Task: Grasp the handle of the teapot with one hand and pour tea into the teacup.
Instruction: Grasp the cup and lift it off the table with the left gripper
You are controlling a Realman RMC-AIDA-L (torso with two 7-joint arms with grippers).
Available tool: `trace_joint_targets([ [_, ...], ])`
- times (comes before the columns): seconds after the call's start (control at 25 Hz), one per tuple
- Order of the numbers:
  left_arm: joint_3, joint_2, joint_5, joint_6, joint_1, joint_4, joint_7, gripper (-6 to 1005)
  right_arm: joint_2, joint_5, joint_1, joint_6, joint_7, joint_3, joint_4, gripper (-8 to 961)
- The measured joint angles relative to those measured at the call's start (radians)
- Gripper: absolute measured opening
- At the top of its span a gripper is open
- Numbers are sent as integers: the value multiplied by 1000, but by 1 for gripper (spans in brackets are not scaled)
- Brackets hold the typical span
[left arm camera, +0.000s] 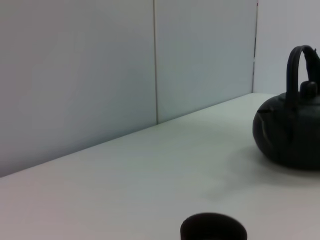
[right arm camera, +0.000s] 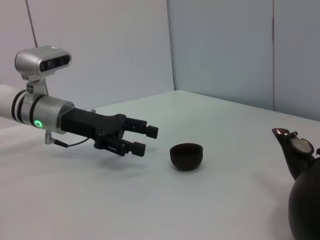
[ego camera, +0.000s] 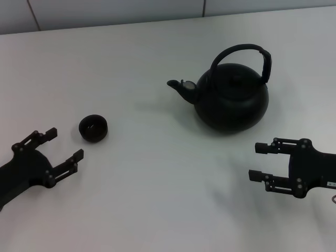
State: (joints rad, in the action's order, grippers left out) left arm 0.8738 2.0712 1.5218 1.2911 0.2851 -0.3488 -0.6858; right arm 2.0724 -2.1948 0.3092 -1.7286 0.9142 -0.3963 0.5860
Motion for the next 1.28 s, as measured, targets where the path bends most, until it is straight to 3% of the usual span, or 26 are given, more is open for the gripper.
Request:
trace_joint_targets([
  [0.44,10,7,-1,-105,117,75,2,745,0,3,-3,0,0,1,0,631],
  [1.28,52,9,-4,-197,197,113,3,723,-6,6,1,0,2,2,0,631],
])
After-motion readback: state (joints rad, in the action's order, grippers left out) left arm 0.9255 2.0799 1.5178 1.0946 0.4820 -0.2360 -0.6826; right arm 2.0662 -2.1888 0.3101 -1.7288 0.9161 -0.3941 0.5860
